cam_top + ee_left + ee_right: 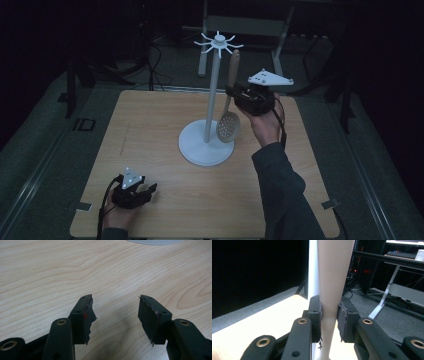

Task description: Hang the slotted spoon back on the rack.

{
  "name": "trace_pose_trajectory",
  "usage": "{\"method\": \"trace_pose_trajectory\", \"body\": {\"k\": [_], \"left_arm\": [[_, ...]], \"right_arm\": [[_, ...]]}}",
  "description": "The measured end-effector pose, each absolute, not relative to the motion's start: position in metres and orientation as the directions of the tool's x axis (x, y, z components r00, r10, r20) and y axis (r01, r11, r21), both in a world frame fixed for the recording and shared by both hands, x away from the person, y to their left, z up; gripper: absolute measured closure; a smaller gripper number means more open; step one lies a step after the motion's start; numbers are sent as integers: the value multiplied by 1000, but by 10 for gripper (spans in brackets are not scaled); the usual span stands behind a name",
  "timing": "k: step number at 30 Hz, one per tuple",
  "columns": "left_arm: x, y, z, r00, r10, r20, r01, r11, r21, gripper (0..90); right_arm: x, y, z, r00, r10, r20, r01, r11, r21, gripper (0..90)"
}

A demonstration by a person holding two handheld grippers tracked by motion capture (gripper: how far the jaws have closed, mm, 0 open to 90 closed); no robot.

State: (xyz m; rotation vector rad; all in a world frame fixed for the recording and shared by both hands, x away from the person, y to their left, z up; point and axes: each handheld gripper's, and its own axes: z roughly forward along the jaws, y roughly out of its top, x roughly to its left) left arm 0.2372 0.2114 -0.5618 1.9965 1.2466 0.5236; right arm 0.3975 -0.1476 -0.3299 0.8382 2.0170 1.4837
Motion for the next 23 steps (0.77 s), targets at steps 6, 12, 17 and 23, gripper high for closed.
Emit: {"method": "trace_pose_trajectory", "body": {"k": [6,12,17,23], "left_arm": [[237,212,-562,453,891,-30,602,-281,748,457],[237,212,-561,451,892,-31,600,-277,750,457],[237,212,-561,452,891,-29,600,-281,749,456],[237,212,-562,448,894,-27,599,-278,751,453]], "right_arm": [[401,-142,-331,-689,725,-24,204,225,953,746],[399,-142,-332,-685,728,-32,189,220,957,651],[394,-149,-331,-675,737,-39,168,204,964,437],[385,-163,-345,-661,748,-63,186,245,951,270]]}}
